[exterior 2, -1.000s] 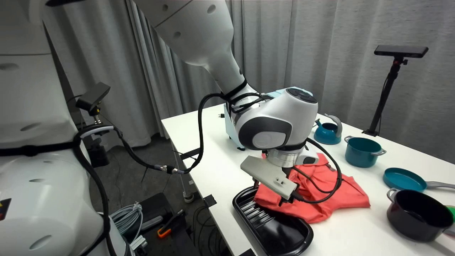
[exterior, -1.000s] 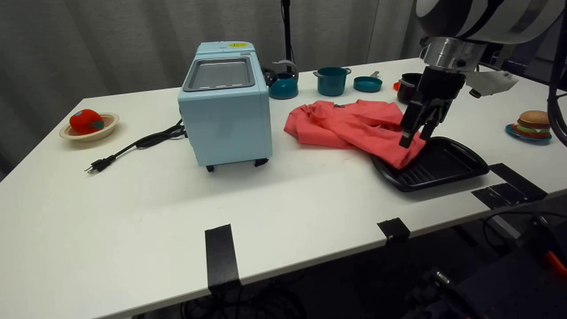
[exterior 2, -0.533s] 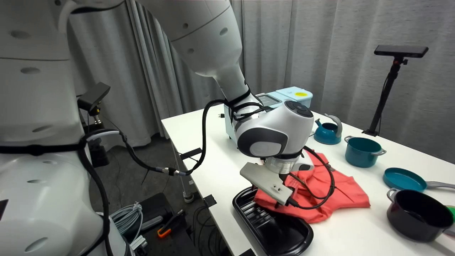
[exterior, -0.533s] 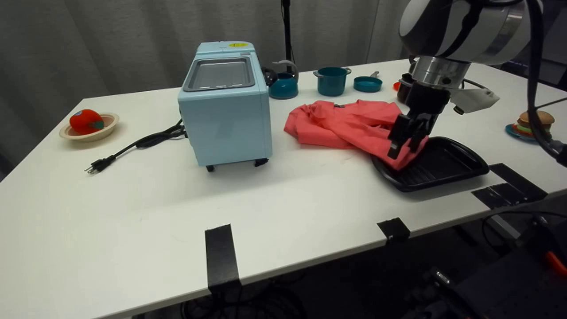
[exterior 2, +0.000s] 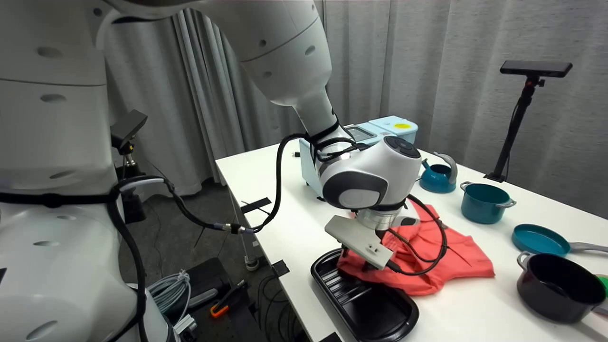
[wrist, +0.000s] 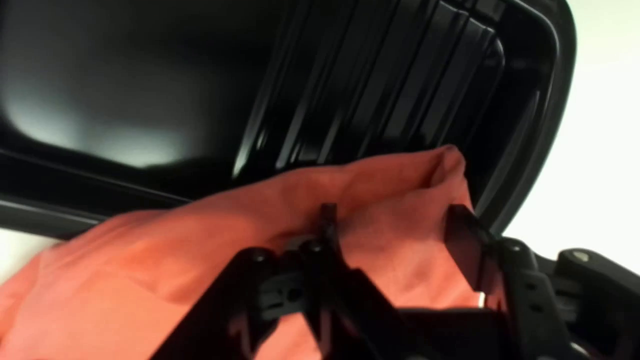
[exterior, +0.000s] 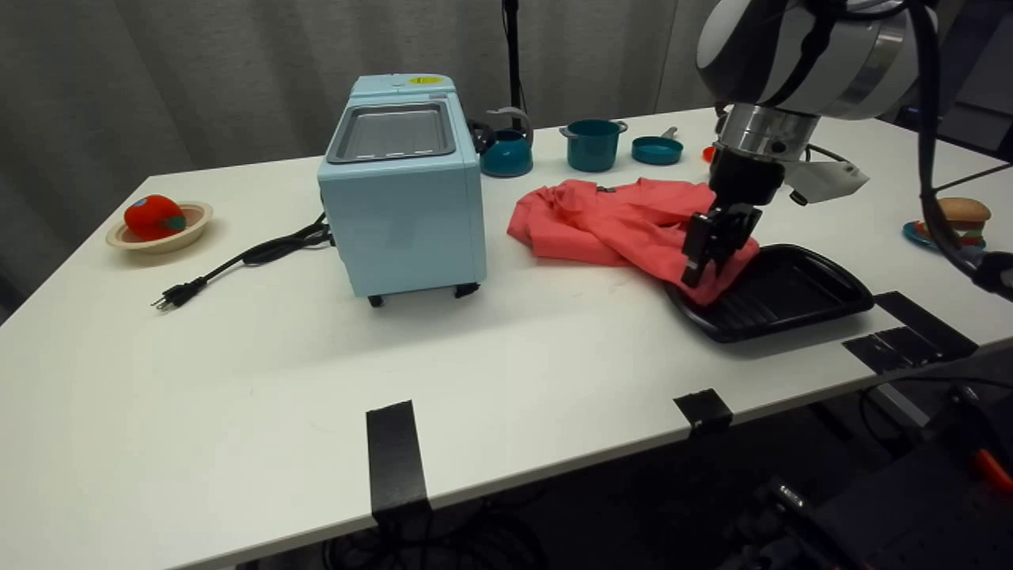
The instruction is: Fold the shirt
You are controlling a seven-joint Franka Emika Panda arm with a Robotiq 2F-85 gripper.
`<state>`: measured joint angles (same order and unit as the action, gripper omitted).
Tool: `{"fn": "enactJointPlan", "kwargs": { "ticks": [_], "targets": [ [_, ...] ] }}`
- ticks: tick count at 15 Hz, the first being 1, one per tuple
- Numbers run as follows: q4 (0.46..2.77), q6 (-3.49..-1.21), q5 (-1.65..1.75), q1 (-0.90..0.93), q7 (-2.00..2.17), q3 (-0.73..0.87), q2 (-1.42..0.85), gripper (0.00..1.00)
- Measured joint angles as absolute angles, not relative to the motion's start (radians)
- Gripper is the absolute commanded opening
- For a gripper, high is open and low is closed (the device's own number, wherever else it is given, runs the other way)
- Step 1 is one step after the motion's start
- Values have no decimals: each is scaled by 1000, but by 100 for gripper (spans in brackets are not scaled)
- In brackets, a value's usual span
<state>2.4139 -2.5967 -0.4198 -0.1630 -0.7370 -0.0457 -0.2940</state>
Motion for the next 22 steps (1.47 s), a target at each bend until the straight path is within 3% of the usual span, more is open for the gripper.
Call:
{"fn": "enactJointPlan", "kwargs": {
  "ticks": [4, 16, 22],
  "targets": [
    [2404, -2595, -420, -166, -737, -47, -294, 1],
    [2331, -2546, -367, -164, -685, -62, -211, 1],
    [2239, -2592, -135, -158, -550, -19, -214, 1]
  ]
}}
